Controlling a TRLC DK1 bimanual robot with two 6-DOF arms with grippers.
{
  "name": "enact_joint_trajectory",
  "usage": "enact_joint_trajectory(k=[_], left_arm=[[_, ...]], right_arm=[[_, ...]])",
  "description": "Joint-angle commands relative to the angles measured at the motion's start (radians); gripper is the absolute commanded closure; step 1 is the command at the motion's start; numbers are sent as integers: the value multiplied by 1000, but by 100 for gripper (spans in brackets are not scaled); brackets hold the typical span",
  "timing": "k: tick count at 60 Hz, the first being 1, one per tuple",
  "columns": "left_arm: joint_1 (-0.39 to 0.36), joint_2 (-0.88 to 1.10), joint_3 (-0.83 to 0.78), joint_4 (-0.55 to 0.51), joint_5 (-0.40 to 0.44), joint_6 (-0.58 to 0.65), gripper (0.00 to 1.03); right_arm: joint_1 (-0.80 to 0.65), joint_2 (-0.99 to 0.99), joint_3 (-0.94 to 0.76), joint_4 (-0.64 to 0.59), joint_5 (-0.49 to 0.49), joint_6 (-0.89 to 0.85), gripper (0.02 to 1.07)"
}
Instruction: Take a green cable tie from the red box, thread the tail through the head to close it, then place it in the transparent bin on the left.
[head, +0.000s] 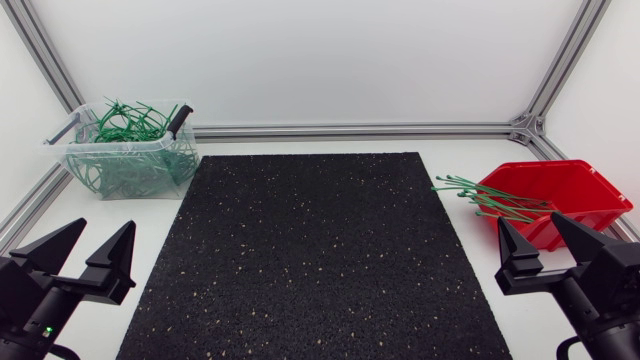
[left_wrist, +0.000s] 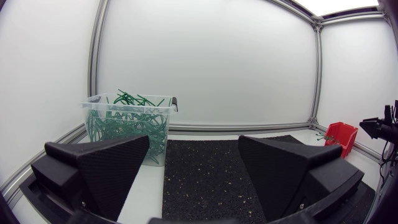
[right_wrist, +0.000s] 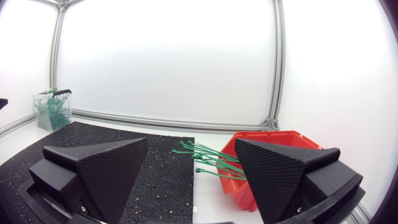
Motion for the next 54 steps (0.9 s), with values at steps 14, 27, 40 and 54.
enact_joint_trajectory(k=[14,27,40,54], left_arm=[[-1,-7,-44,0,7,10,4],[-1,-7,-44,0,7,10,4],[2,-7,-44,0,7,10,4],[2,-7,-44,0,7,10,4]], right_arm=[[15,-12,-10,10,6,0,6],[21,-11,64,-24,17,9,6],[22,40,169,-55,20,9,6],[21,167,337,-85,27,9,6]])
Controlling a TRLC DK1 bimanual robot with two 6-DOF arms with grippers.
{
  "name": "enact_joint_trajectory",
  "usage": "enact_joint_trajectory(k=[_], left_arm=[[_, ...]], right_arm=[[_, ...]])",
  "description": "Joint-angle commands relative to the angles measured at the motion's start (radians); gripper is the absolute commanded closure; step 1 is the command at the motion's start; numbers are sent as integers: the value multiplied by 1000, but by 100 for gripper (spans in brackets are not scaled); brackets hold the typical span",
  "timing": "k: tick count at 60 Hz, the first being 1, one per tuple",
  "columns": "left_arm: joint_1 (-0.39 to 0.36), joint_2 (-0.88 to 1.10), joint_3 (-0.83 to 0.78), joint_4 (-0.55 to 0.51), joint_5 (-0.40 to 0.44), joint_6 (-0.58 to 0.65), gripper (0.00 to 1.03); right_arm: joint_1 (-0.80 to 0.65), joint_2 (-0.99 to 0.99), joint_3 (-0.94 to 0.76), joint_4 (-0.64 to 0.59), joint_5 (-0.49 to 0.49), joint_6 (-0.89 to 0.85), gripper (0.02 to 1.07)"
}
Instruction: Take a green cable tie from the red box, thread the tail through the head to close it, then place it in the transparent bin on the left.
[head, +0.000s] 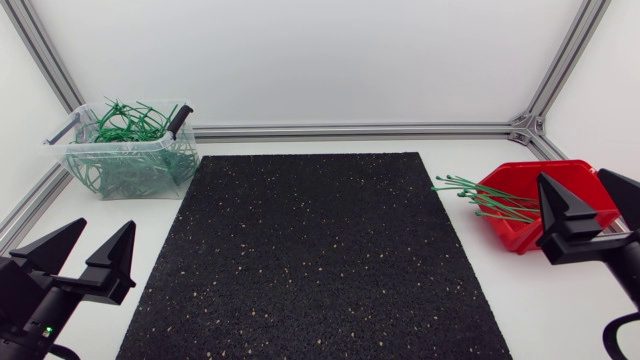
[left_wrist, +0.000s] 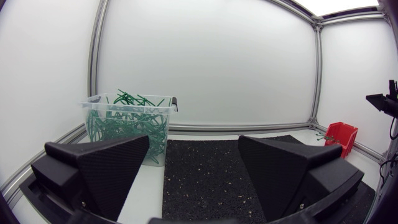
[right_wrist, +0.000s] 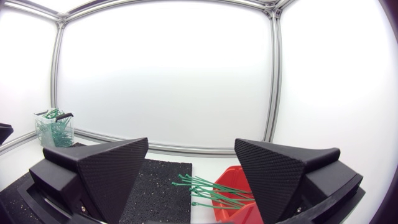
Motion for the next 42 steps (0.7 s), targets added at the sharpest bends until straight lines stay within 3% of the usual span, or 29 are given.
enact_joint_trajectory(k=[1,31,37,42], left_arm=[[2,-7,-44,0,7,10,4],[-1,-7,-44,0,7,10,4],[-4,-5,-44,0,7,10,4],[-4,-5,-46,0,7,10,4]], right_arm=[[7,57,90,-25,12,9,6],[-8,506,615,-295,-15,0,6],[-66,612,699,-340,-96,-58,8],[-175,713,782,-406,-261,-66,9]])
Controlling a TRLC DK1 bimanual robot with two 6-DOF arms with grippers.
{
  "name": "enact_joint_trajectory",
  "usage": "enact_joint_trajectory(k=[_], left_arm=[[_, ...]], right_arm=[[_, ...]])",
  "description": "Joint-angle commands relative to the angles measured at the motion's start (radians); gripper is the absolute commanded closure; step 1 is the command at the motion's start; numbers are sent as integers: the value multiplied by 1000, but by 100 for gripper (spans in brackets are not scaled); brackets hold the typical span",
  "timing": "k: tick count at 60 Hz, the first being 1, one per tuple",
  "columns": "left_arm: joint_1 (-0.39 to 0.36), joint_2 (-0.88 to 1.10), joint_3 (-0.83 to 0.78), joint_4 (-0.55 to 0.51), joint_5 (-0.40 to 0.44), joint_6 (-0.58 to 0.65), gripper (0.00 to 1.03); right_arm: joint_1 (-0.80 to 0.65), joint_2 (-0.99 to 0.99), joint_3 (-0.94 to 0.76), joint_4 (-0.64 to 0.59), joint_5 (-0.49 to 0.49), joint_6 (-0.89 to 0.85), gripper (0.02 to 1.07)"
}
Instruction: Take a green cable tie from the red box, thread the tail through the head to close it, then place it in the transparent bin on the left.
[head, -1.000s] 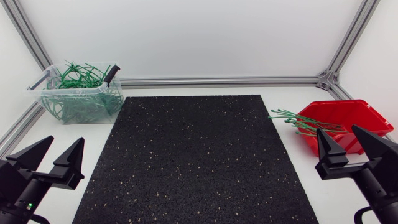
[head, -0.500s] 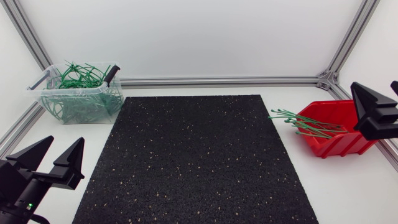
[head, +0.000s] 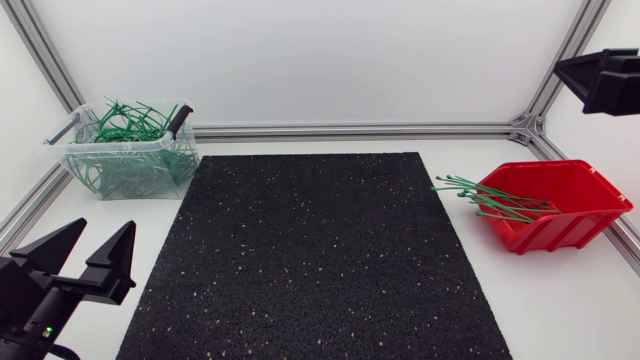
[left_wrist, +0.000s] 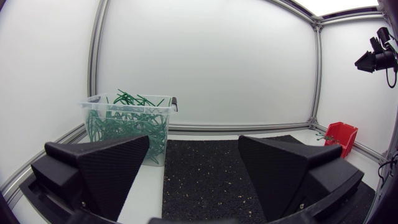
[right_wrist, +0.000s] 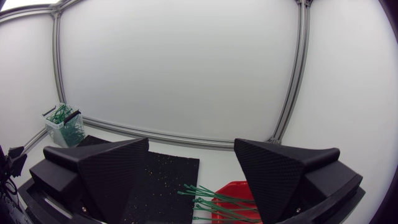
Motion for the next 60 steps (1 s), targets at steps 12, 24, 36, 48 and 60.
enact_joint_trajectory(k=[12,24,36,48,60], left_arm=[[-7,-5,-44,0,7,10,4],[-14,-5,-44,0,7,10,4],[-17,-5,-44,0,7,10,4],[-24,-4,-46,0,7,10,4],[-28,-4,-44,-2,7,10,4]], right_arm=[[-171,373,351,-391,-165,-443,9],[-168,565,492,-582,-129,-667,9],[-172,652,524,-671,-122,-902,9],[-166,663,417,-689,-59,-1107,13],[-168,658,290,-669,-23,-1294,13]])
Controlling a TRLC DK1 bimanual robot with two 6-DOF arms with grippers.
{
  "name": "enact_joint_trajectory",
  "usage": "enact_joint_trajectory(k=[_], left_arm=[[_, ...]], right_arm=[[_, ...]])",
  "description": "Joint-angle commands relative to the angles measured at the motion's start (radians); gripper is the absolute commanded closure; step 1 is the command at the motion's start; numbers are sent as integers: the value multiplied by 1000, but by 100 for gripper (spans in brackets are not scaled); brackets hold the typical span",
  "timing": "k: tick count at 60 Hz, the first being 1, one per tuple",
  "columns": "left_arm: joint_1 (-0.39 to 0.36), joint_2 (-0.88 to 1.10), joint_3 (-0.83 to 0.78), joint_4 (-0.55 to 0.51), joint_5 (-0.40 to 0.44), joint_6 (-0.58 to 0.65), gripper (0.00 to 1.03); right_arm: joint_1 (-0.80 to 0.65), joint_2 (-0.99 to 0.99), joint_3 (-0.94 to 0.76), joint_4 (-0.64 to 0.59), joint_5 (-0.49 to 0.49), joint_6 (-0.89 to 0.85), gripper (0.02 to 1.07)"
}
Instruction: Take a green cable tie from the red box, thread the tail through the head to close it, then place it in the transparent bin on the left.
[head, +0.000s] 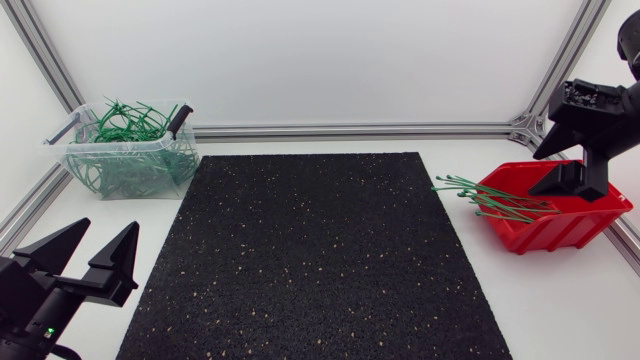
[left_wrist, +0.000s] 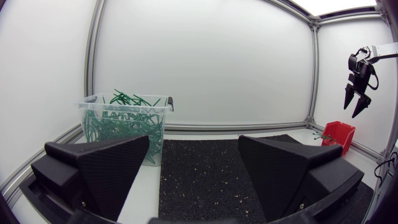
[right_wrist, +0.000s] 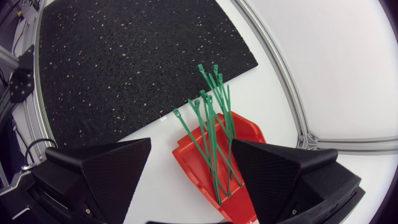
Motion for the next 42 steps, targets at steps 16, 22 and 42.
enact_joint_trajectory(k=[16,22,42], left_arm=[[-11,-4,-44,-2,7,10,4],[-13,-4,-44,-3,7,10,4],[-13,-4,-44,-3,7,10,4]], right_arm=[[-5,12,-173,68,37,-260,13],[-5,23,-196,67,38,-311,13],[-5,71,-170,51,35,-390,16]])
